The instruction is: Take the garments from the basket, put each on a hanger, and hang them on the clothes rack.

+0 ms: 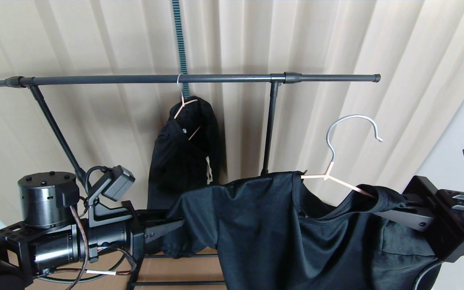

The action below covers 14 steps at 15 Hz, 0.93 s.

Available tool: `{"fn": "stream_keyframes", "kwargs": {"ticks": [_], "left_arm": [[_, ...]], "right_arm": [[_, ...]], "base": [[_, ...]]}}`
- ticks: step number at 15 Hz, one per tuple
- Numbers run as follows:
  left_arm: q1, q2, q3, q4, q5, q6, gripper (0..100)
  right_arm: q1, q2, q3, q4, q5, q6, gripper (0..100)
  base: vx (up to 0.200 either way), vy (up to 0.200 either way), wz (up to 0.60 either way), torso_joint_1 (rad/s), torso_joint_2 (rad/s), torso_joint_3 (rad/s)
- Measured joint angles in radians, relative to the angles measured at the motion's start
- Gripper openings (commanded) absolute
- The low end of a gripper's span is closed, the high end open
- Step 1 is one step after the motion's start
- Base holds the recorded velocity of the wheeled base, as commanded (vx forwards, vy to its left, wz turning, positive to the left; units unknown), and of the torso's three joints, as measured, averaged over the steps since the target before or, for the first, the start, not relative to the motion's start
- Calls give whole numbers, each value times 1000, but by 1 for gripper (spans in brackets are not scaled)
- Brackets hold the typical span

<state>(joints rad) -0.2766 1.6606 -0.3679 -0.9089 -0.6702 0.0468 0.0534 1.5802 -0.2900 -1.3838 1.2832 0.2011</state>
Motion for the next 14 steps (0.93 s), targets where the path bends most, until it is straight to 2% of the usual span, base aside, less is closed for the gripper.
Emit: {"fn": "stream_keyframes", "kwargs": {"ticks": [3,14], "left_arm": [[3,1,-4,0,7,-3,0],[96,-44,69,0,11,-1,0]], "right_arm": [[-8,0,-3,0,0,0,0],[-18,10,-5,0,0,0,0]], "base": [[0,0,0,0,0,0],[0,0,0,0,0,0]]}}
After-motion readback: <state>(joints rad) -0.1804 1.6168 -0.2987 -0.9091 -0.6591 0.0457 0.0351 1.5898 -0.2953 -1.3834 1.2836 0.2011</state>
